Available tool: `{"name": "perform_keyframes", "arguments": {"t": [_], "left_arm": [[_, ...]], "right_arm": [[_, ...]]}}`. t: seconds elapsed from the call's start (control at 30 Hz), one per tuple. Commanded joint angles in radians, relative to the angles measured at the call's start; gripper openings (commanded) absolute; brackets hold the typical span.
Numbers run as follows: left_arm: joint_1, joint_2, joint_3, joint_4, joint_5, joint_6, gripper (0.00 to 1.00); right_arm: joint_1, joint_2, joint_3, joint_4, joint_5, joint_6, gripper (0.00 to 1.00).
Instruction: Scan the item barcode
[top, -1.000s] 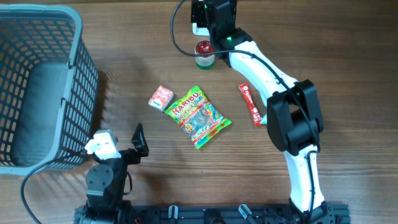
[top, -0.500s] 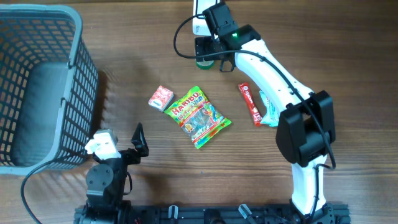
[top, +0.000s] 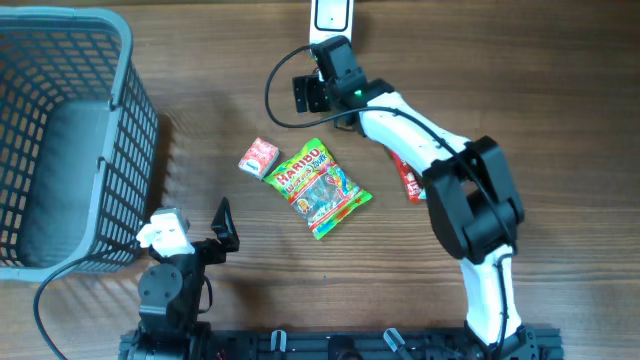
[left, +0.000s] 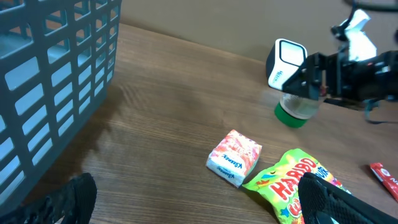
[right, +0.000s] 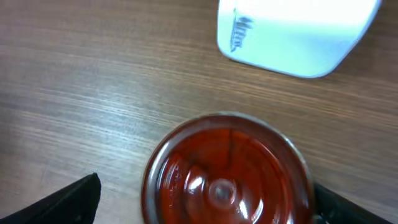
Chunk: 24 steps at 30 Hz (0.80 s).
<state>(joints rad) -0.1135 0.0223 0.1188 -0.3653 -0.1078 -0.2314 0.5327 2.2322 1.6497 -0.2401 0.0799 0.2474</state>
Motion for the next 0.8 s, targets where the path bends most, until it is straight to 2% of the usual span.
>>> {"name": "perform_keyframes", "arguments": {"t": [0.0, 0.1, 0.2, 0.27, 0.3, 0.33, 0.4, 0.43, 0.53, 0.67, 0.77], "left_arm": [[-0.006, -0.003, -0.008, 0.004, -0.006, -0.012, 1.0], [-0.006, -0.003, -0.008, 0.004, -0.006, -0.012, 1.0], [-0.006, -0.003, -0.008, 0.004, -0.006, -0.012, 1.0], [-0.006, -0.003, -0.008, 0.004, -0.006, -0.012, 1.0], [-0.006, -0.003, -0.008, 0.004, -0.006, -0.012, 1.0], [-0.006, -0.003, -0.008, 0.004, -0.006, -0.012, 1.0], [-0.006, -0.003, -0.008, 0.004, -0.006, -0.012, 1.0], [-0.006, -0.003, -0.008, 0.004, -0.006, -0.012, 1.0], [-0.006, -0.003, -0.008, 0.004, -0.006, -0.012, 1.0], [-0.006, -0.003, -0.008, 0.004, -0.006, -0.012, 1.0], [-0.006, -0.003, -0.008, 0.004, -0.006, -0.012, 1.0]], "right_arm": [[0.003, 0.101, -0.006, 0.018, 0.113, 0.053, 0.94], [0.003, 0.125, -0.006, 0.017, 0.171, 0.116, 0.91], [0.003, 0.126, -0.006, 0.042, 0.172, 0.121, 0.76], [0.003, 0.126, -0.006, 0.046, 0.172, 0.119, 0.7], [0.003, 0.126, -0.006, 0.055, 0.176, 0.115, 0.7], [0.003, 0.126, -0.006, 0.079, 0.176, 0.088, 0.74], [0.003, 0.126, -0.006, 0.111, 0.196, 0.089, 0.95], [0.003, 0.126, -0.006, 0.128, 0.222, 0.089, 1.0], [0.003, 0.126, -0.006, 0.153, 0.246, 0.09, 0.98], [0.003, 0.126, -0.006, 0.127, 0.246, 0.093, 0.67], [0.003, 0.108, -0.006, 0.105, 0.246, 0.092, 0.52]]}}
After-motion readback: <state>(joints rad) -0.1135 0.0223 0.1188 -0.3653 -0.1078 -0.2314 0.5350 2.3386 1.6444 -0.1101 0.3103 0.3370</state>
